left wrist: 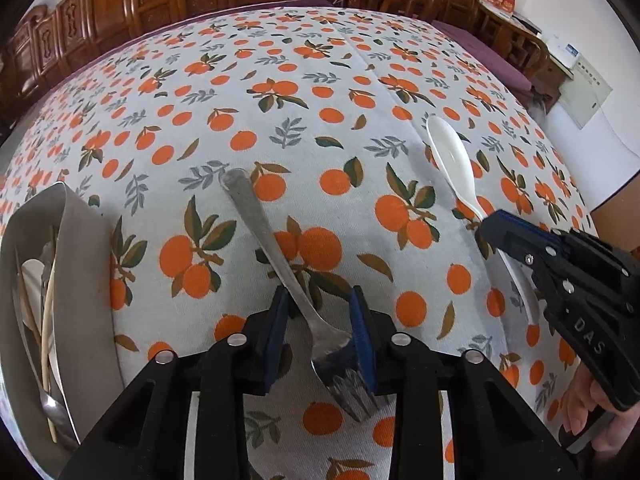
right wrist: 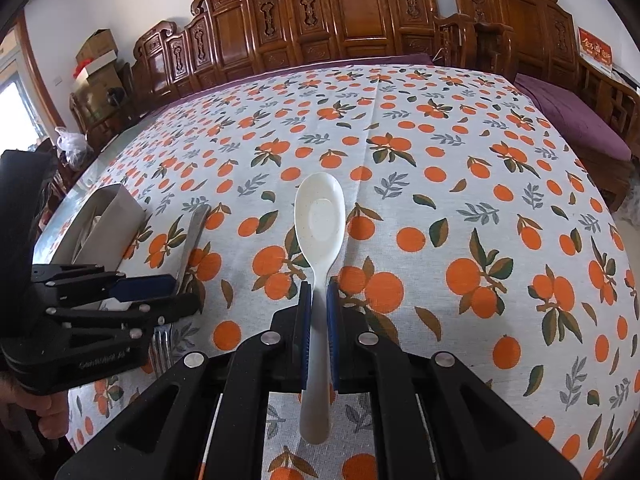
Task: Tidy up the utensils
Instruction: 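Grasp the metal fork by its handle with the left tool while the right tool holds the white spoon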
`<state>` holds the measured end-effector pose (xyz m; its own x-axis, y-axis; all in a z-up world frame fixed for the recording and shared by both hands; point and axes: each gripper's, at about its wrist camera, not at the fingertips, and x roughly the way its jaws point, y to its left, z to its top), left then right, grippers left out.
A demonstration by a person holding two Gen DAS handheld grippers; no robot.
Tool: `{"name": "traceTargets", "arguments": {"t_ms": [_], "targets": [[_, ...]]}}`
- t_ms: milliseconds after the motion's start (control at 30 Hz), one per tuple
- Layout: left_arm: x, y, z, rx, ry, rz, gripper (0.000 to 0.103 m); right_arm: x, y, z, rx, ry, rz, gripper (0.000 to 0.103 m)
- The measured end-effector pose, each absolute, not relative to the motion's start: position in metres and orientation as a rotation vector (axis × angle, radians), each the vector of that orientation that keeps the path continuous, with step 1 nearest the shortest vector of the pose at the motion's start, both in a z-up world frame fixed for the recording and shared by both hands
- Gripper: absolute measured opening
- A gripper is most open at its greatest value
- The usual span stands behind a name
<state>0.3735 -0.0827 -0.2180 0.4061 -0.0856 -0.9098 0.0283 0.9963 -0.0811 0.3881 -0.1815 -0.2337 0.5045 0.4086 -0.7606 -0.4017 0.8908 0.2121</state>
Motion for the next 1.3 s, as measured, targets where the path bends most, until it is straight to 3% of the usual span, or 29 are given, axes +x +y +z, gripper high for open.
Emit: {"name": "traceTargets", "arguments": {"t_ms": [33, 267, 367, 900, 967, 1033, 1100, 1233, 1300], "targets": [[0.374, -0.082, -0.218, -0.052, 1.148, -0.064, 0.017, 0.388, -0.181, -0.234, 0.007, 0.92, 0.49, 0.009], [0.371, -0.077, -0.215, -0.017, 1.132, -0.072, 0.011, 0.387, -0.18, -0.234, 0.005, 0.921, 0.496, 0.009], [0.367, -0.077, -0.208, 0.011, 1.108, -0.071, 0.0, 0.387, -0.179, -0.234, 0.001, 0.921, 0.498, 0.009], [0.369, -0.064, -0.208, -0.098, 1.117, -0.064, 0.0, 0.386, -0.172, -0.234, -0.016, 0.921, 0.509, 0.009], [0.372, -0.067, -0.209, -0.099, 1.121, -0.067, 0.004, 0.386, -0.173, -0.234, -0.017, 0.92, 0.512, 0.009], [0.375, -0.072, -0.212, -0.088, 1.136, -0.066, 0.02, 0.386, -0.172, -0.234, -0.016, 0.92, 0.511, 0.009], [0.378, -0.075, -0.217, -0.071, 1.157, -0.05, 0.027, 0.386, -0.172, -0.234, -0.013, 0.919, 0.512, 0.009], [0.381, -0.082, -0.221, -0.002, 1.17, -0.021, 0.027, 0.385, -0.172, -0.233, -0.011, 0.917, 0.513, 0.009], [0.382, -0.086, -0.22, 0.014, 1.179, -0.033, 0.019, 0.385, -0.171, -0.232, -0.012, 0.916, 0.516, 0.009]]}}
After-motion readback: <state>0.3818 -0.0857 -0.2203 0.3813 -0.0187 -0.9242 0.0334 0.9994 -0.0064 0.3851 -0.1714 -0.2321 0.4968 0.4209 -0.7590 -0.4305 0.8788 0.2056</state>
